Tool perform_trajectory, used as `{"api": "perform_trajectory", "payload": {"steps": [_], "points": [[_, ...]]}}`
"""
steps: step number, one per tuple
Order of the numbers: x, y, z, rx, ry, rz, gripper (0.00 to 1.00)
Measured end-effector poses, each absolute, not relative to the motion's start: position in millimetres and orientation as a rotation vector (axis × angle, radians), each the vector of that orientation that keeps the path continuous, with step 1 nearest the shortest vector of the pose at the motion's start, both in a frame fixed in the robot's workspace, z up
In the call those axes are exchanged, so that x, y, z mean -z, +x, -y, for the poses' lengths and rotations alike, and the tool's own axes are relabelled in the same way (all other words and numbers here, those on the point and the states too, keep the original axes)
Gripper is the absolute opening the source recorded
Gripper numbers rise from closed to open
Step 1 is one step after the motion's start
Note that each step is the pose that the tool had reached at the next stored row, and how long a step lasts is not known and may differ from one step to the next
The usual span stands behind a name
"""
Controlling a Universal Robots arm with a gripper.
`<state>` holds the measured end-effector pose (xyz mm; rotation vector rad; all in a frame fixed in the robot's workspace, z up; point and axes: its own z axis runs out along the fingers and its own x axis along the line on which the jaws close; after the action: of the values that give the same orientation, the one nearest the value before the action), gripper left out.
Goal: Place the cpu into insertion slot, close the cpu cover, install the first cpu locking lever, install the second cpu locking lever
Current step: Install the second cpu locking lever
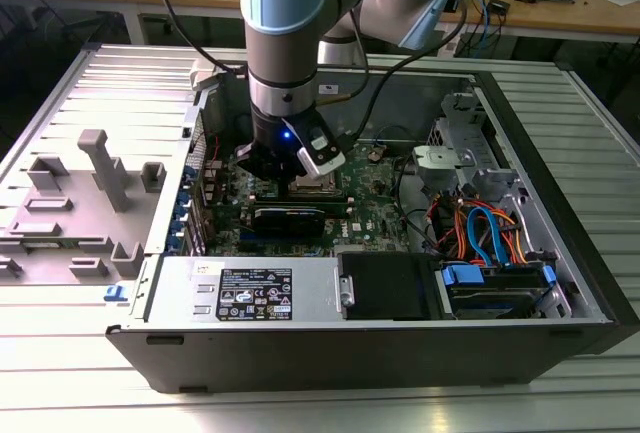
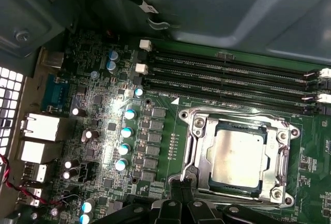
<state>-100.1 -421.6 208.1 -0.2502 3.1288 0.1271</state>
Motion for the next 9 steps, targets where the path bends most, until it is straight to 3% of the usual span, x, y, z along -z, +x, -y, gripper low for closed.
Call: {"api": "perform_trajectory", "payload": {"steps": [9], "points": [[-204.5, -100.6, 417.5, -0.138, -0.258, -3.127, 0.11]]}}
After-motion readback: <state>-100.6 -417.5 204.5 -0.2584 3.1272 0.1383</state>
